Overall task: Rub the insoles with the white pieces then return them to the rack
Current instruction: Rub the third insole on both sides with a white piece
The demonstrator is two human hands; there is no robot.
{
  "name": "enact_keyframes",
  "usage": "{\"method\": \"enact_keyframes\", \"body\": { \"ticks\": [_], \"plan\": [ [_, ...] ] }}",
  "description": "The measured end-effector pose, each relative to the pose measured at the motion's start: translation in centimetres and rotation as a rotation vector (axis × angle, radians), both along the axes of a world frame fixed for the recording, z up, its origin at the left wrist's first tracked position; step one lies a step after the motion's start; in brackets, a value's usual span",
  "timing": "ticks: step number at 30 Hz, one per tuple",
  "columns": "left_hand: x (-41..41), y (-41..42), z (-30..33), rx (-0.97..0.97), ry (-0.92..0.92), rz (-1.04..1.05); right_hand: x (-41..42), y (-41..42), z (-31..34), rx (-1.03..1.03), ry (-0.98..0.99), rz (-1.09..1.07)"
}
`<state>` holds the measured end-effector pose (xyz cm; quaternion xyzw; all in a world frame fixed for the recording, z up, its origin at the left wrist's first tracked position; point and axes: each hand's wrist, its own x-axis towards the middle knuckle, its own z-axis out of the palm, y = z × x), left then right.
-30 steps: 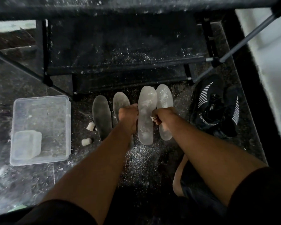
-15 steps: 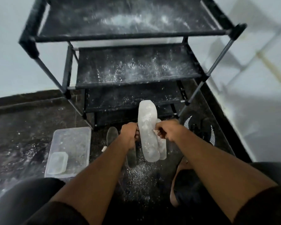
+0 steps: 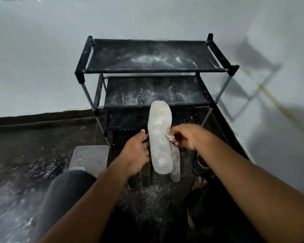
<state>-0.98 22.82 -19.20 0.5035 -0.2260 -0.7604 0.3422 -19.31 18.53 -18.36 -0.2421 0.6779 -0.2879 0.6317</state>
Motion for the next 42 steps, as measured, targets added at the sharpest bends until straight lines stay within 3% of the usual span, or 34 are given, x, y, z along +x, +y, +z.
{"method": "enact_keyframes", "body": {
  "ticks": [9,12,16,20,25,30,38,42],
  "plan": [
    [-1.0,1.3,-1.0,0.097,0.309,-0.027,1.4,2.5,1.4,-0.046,0.025,-0.027],
    [-1.6,0.6,-1.0,0.079,0.323,-0.023,1.3,3.0,1.6,-0.160,0.132,-0.081],
    [-1.7,-0.1,-1.0,0.004,0.195,0.001,1.0,4.3,2.1,-0.376,0.190,-0.063],
    [-0.3,-1.5,-1.9,-0.057,0.154,0.066,1.5,4.4,2.7,-0.569,0.288,0.076],
    [0.8,-2.5,-2.7,-0.044,0.181,0.044,3.4,5.0,2.0,-0.591,0.411,0.347],
    [1.0,-2.7,-2.8,-0.069,0.145,0.058,5.1,4.7,1.7,-0.833,0.675,0.454],
    [1.0,-2.5,-2.7,-0.077,0.138,0.028,4.9,5.3,1.4,-0.900,0.850,0.794],
    [0.5,-2.2,-2.3,-0.083,0.170,-0.001,4.6,5.2,2.3,-0.930,0.854,0.750]
  ]
}}
